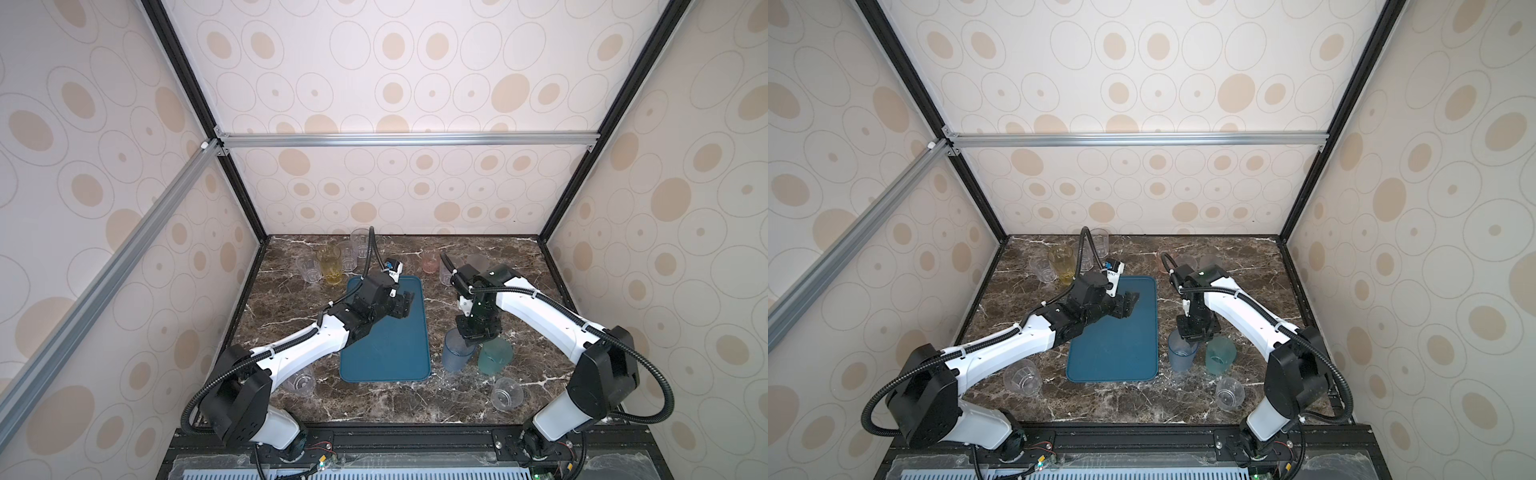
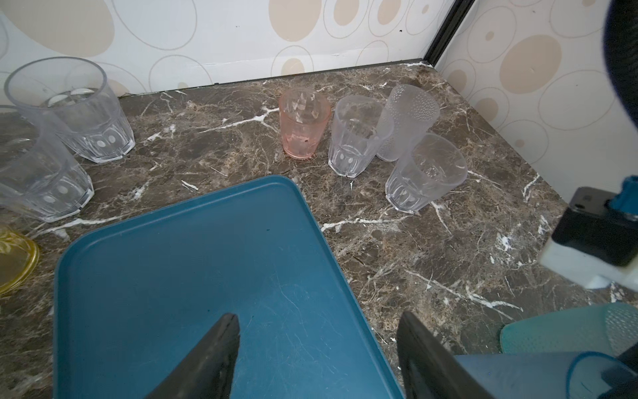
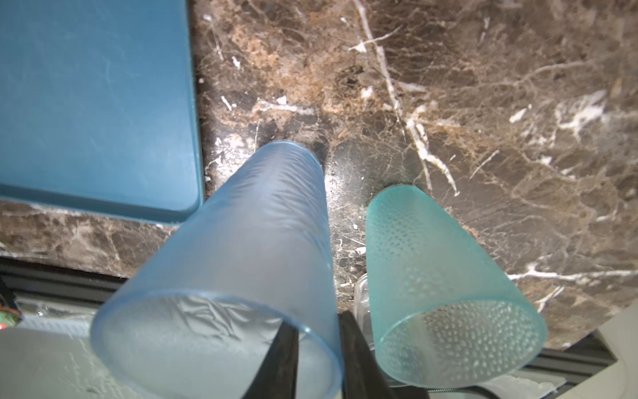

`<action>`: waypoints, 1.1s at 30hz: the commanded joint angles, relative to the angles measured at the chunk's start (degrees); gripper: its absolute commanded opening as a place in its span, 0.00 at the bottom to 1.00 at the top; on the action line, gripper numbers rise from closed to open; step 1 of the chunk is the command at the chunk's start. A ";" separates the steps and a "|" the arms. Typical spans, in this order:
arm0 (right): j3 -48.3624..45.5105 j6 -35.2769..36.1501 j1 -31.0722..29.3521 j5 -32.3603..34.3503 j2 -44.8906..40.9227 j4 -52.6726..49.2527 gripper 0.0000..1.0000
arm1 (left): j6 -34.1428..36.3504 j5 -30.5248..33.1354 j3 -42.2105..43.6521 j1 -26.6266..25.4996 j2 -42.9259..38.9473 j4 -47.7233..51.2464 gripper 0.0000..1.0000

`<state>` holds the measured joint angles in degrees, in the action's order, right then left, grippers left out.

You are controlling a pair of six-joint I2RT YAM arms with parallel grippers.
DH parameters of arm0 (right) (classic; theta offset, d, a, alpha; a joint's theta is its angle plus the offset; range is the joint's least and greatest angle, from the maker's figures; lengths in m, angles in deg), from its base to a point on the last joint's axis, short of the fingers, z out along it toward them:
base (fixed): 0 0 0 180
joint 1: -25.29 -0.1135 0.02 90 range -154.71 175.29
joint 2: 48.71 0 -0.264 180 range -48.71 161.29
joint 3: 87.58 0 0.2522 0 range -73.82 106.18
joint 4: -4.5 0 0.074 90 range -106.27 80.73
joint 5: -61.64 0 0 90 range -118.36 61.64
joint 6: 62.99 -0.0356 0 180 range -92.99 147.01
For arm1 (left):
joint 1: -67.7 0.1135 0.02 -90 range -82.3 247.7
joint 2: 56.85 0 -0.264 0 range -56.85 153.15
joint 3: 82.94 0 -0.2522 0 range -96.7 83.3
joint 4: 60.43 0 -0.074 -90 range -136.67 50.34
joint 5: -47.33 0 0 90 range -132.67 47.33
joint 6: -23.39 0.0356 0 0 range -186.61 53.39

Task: Place the glasses into the tray
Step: 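Move the right gripper to the frosted blue glass and grasp it, then lift the blue glass with the right gripper over the tray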

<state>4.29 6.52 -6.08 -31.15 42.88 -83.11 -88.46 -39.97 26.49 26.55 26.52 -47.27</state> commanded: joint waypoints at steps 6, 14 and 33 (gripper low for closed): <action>9.76 1.23 -2.43 3.66 1.57 -8.52 0.07 | 1.82 6.13 -5.59 -0.50 -1.22 6.27 0.72; 31.72 1.24 -7.35 3.42 12.90 -13.19 0.06 | 4.29 8.65 -9.70 3.12 -3.59 14.93 0.67; 69.56 -1.98 -12.22 3.89 46.95 -11.89 0.11 | 2.53 -12.57 -7.52 18.66 -9.72 24.84 0.66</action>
<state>74.62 5.97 -18.13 -27.28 89.72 -94.23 -85.00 -47.38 19.01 45.00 15.68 -24.95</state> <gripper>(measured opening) 0.100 0.659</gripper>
